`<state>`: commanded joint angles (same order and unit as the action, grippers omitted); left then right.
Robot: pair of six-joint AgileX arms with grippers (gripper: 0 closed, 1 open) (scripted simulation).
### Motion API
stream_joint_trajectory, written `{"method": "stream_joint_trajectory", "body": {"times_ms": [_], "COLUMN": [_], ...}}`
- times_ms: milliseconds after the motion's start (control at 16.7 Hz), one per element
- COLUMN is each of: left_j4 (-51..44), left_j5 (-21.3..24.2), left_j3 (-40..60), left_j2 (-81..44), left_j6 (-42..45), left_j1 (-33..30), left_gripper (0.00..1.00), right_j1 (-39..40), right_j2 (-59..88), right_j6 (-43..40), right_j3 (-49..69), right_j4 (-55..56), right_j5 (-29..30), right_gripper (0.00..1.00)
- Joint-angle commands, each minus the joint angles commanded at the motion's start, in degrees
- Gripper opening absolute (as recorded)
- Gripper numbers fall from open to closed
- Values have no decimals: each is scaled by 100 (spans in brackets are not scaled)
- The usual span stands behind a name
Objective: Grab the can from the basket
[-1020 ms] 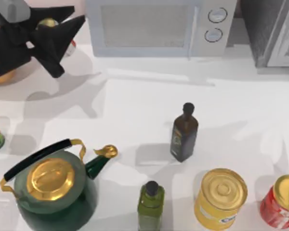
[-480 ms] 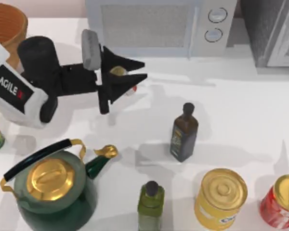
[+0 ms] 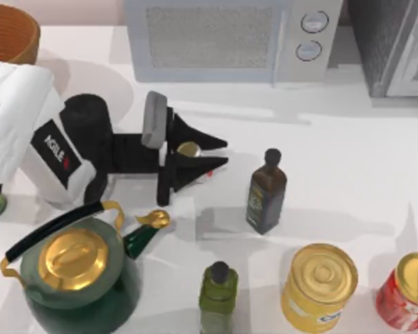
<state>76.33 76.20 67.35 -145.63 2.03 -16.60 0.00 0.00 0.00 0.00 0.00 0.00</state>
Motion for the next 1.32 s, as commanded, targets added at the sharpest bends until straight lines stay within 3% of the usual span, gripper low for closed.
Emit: {"method": "stream_joint_trajectory", "body": {"times_ms": [180, 960, 1320], "left_j4": [0, 0, 0], "left_j5": [0, 0, 0], "left_j3": [0, 0, 0], "left_j2": [0, 0, 0], "left_j6": [0, 0, 0], "left_j1": [0, 0, 0], "left_gripper": [0, 98, 100], "right_j1": [0, 0, 0], "right_j2": [0, 0, 0], "right_j6": [0, 0, 0], "right_j3": [0, 0, 0], "right_j4": [0, 0, 0], "right_j5": [0, 0, 0], "right_gripper": [100, 100, 100]}}
